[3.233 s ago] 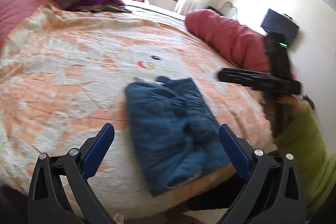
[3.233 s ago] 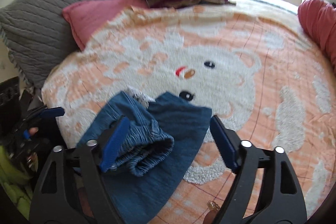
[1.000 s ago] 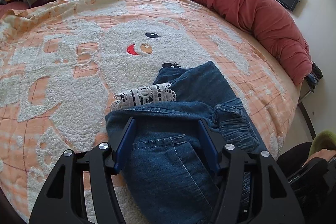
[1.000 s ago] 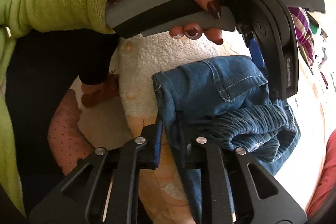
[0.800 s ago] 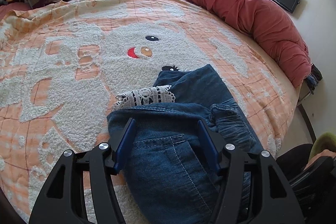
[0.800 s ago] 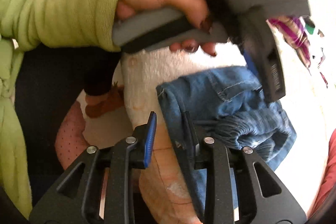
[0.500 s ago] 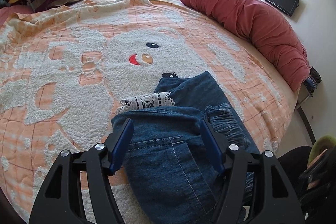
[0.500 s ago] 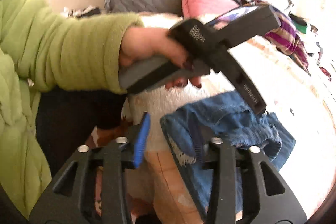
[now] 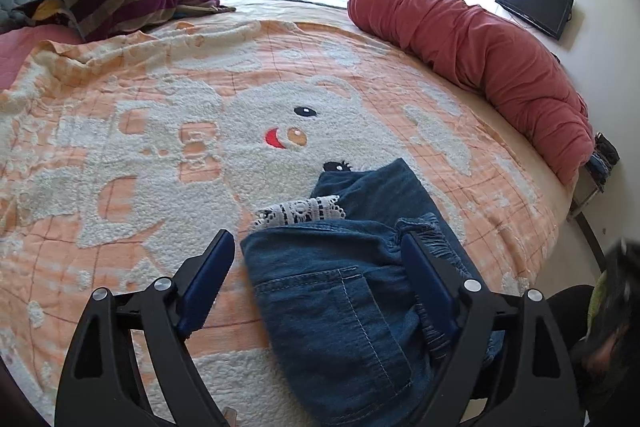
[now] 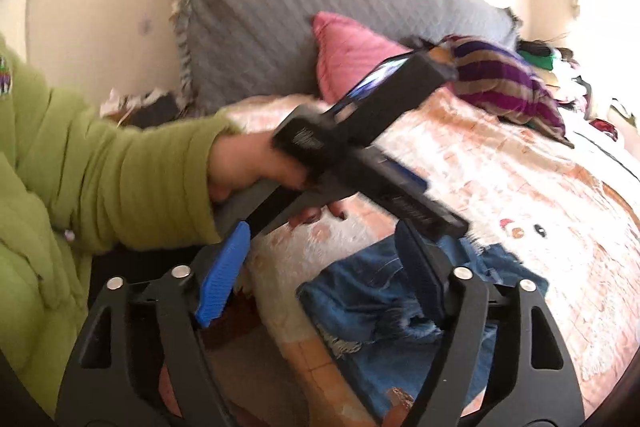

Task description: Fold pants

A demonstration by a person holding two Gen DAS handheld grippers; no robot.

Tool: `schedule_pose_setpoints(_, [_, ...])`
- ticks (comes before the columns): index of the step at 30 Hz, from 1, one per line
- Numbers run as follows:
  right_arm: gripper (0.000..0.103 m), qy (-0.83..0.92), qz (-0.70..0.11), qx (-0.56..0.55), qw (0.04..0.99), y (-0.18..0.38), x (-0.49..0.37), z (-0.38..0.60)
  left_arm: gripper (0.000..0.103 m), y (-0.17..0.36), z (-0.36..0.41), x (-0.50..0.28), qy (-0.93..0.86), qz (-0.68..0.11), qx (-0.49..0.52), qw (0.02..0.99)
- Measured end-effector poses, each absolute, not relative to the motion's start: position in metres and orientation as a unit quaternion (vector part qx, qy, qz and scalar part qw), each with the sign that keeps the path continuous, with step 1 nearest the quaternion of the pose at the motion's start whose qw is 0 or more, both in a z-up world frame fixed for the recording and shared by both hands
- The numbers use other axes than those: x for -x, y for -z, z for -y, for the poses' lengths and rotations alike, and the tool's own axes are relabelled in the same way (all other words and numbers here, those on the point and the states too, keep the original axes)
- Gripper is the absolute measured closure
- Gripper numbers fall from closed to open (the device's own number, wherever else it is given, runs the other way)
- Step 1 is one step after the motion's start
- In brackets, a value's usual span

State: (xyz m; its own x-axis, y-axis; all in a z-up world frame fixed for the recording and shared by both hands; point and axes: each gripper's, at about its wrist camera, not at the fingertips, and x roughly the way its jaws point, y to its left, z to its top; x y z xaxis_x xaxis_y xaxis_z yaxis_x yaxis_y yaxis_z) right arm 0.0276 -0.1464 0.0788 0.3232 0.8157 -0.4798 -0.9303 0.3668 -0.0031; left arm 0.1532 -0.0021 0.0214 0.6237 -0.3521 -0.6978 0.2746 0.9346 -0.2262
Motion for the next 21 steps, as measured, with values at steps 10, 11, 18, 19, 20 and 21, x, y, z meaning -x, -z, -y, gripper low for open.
schedule_pose_setpoints(10, [0.019,-0.422,-0.193,0.03,0.885,-0.086,-0.078,0.198,0.005,-0.036,-0.008,-0.139,0.136,-0.377,0.029,0.916])
schedule_pose_setpoints(11, [0.019,-0.408,-0.2,0.028,0.891,-0.085,-0.083,0.2,0.005,-0.036,-0.009,-0.138,0.132,-0.377,0.028,0.916])
schedule_pose_setpoints(18, [0.019,-0.314,-0.297,0.015,0.902,-0.055,-0.127,0.21,0.005,-0.008,-0.022,-0.135,0.11,-0.416,0.054,0.901])
schedule_pose_setpoints(19, [0.023,-0.296,-0.322,0.014,0.899,-0.046,-0.136,0.212,0.005,-0.002,-0.023,-0.135,0.109,-0.425,0.059,0.897])
schedule_pose_setpoints(20, [0.026,-0.291,-0.339,0.012,0.895,-0.04,-0.141,0.211,0.005,0.006,-0.023,-0.135,0.11,-0.435,0.065,0.891])
schedule_pose_setpoints(21, [0.03,-0.278,-0.366,0.006,0.888,-0.03,-0.148,0.213,0.005,0.012,-0.023,-0.136,0.111,-0.443,0.071,0.886])
